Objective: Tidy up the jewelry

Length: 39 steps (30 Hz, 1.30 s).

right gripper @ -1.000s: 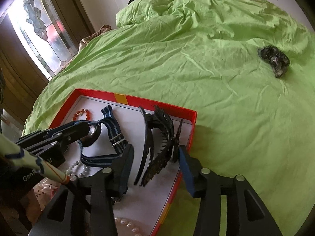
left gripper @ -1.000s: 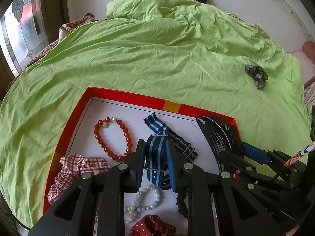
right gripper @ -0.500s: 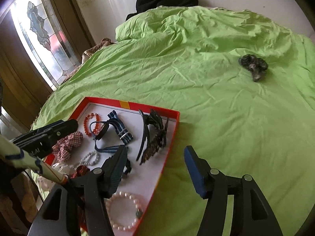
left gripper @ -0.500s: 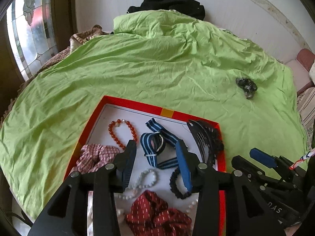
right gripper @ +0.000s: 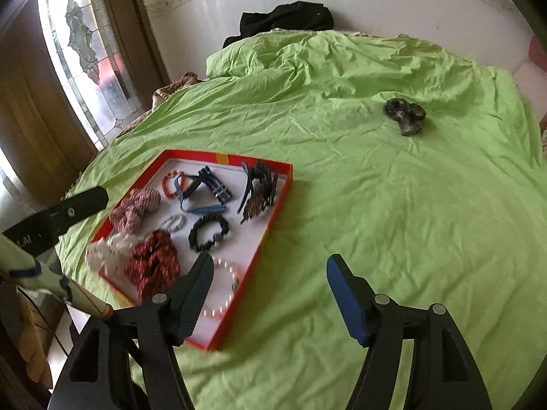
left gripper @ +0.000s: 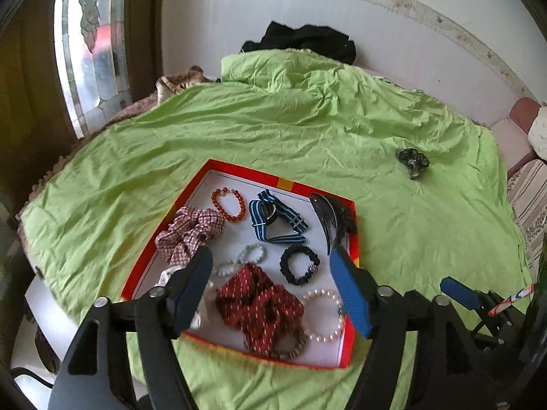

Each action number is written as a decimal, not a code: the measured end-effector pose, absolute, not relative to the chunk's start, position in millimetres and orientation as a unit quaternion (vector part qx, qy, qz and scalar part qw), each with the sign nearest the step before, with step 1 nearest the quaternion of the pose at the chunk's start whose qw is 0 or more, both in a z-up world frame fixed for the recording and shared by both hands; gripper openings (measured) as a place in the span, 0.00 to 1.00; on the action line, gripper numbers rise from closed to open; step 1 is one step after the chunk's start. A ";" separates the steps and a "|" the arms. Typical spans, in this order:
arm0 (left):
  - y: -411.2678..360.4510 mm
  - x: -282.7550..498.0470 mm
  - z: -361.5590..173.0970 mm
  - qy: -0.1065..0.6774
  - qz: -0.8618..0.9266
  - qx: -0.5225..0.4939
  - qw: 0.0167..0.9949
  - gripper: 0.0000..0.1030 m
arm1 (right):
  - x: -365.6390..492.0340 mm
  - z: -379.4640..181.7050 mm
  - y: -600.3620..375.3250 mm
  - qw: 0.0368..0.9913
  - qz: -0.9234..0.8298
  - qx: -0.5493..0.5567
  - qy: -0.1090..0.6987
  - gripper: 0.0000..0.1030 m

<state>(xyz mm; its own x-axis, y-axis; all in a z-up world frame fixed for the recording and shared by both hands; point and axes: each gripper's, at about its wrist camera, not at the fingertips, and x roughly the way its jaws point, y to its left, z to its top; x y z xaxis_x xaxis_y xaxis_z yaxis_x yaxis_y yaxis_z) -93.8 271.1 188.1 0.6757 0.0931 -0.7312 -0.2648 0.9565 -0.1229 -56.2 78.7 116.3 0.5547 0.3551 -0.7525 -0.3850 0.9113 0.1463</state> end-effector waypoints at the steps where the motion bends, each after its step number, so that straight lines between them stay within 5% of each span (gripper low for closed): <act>1: 266.4 -100.7 191.0 0.385 0.102 -0.104 0.911 0.72 | -62.5 116.7 76.4 0.883 0.209 -0.021 0.420 0.72; 24: 204.7 -211.9 235.3 0.234 0.141 -0.039 0.961 1.00 | -146.5 113.2 23.4 0.896 0.158 -0.017 0.415 0.75; 39: 216.0 -276.5 247.6 0.182 0.155 -0.031 0.971 1.00 | -197.0 126.6 29.4 0.915 0.118 -0.041 0.384 0.80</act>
<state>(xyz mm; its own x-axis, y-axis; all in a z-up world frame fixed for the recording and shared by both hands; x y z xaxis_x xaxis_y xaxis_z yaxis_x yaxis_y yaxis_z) -276.5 216.0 247.6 0.8861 0.2888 -0.3625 -0.3111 0.9504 -0.0035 -197.0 29.4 126.6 0.6775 0.1843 -0.7120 -0.2467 0.9689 0.0160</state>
